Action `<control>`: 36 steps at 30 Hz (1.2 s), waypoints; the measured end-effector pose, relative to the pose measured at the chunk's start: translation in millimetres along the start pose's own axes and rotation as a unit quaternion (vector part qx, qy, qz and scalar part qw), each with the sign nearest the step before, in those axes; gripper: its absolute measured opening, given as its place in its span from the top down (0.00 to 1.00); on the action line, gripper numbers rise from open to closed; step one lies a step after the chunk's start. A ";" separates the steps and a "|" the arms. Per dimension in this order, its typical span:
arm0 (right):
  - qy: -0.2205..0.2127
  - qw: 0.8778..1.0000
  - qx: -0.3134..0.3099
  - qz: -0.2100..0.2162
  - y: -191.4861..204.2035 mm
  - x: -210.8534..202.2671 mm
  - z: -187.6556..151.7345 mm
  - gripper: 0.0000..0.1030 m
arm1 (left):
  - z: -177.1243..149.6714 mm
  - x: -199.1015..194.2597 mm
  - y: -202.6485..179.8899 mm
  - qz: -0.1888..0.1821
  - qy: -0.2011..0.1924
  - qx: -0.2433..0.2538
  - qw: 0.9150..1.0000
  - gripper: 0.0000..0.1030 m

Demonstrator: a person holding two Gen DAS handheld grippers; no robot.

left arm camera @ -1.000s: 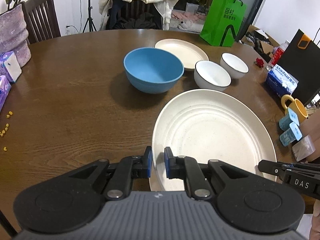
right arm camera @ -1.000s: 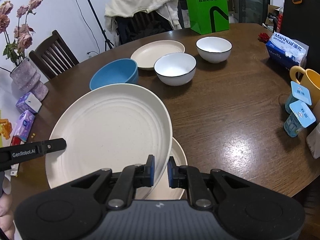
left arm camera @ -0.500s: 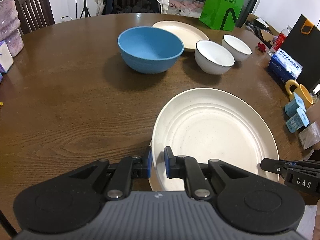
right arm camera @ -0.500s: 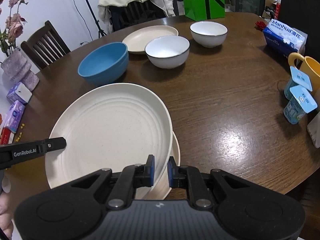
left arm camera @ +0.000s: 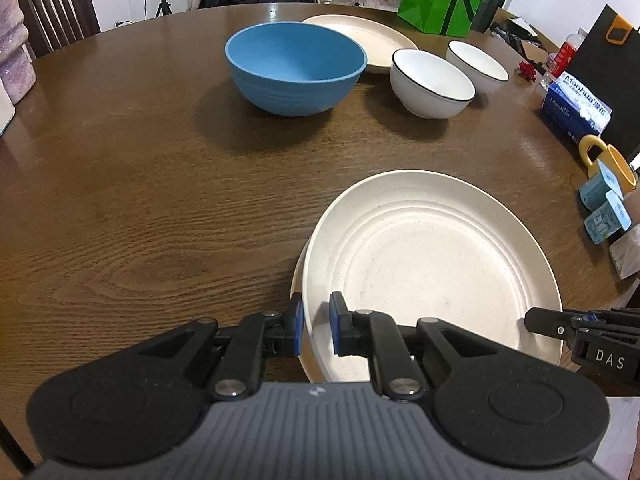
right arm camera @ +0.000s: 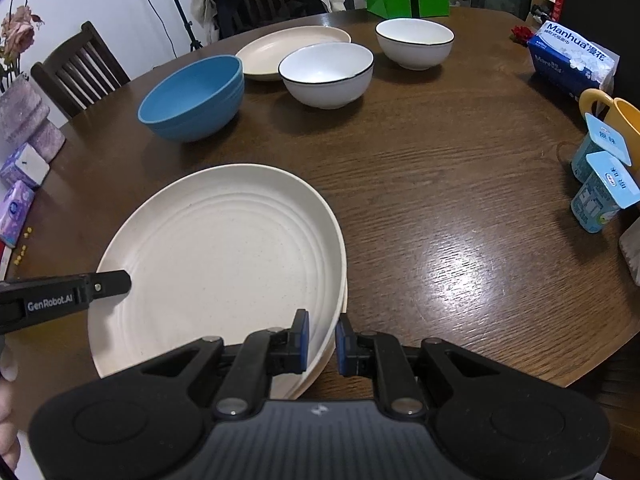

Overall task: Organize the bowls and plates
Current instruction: 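Lower the held cream plate onto the placed cream plate, then open both grippers to release the stacked cream plate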

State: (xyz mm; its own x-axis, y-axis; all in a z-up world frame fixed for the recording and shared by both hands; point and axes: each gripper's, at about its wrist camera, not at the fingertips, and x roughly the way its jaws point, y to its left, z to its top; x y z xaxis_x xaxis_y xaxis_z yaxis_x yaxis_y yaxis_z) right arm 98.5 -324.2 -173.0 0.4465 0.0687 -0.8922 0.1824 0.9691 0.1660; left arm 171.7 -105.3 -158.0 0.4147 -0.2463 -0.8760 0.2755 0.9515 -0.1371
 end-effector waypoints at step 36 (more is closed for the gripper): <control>0.002 0.990 -0.117 -0.078 26.4 25.0 -3.7 0.83 | -5.5 11.2 -24.7 0.054 0.011 0.041 0.998 0.86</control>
State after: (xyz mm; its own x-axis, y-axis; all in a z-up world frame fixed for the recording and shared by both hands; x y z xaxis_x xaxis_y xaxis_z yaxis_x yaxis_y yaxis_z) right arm 111.2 -296.1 -192.4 0.4252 -0.0864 -0.9010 0.0410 0.9963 -0.0762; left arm 164.8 -130.5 -167.0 0.4270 -0.1385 -0.8936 0.2999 0.9540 -0.0045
